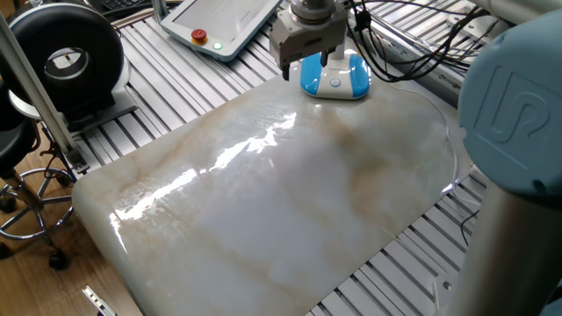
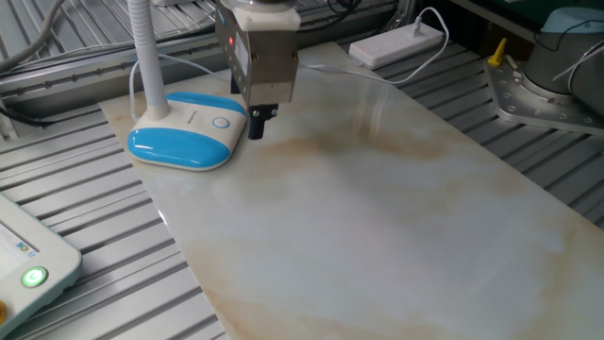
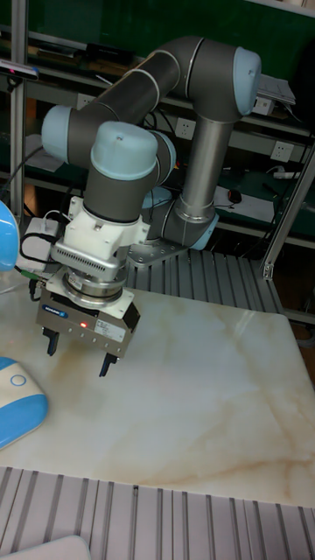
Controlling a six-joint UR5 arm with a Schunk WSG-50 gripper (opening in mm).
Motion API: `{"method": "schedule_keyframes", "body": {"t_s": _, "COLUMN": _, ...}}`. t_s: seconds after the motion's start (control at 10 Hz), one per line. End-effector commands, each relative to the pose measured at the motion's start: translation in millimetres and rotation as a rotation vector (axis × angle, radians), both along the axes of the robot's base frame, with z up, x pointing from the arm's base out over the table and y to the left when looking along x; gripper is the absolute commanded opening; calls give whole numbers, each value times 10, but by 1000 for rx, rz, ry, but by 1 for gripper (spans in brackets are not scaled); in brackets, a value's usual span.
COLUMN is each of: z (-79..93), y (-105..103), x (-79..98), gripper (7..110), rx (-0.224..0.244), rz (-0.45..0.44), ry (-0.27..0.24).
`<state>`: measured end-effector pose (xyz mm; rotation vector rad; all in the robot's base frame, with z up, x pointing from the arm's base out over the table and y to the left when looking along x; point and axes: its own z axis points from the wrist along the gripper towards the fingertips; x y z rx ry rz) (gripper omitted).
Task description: Turn on the desk lamp by pressing the button
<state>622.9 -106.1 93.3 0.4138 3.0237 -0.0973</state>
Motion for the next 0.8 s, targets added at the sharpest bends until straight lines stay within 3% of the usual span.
{"method": "schedule_keyframes", "body": {"t_s": 0.0, "z": -66, "y": -42, "x": 14, "gripper": 88, "rx": -2, "rz": -5, "ry": -8}}
{"method": "schedule_keyframes", "body": {"t_s": 0.3, "z": -64, "y": -76, "x": 2, "gripper": 88, "rx": -16, "rz": 5, "ry": -3}}
{"method": "schedule_keyframes", "body": {"t_s": 0.7, "z": -46, "y": -267, "x": -117, "gripper": 88, "rx": -93, "rz": 8, "ry": 46}}
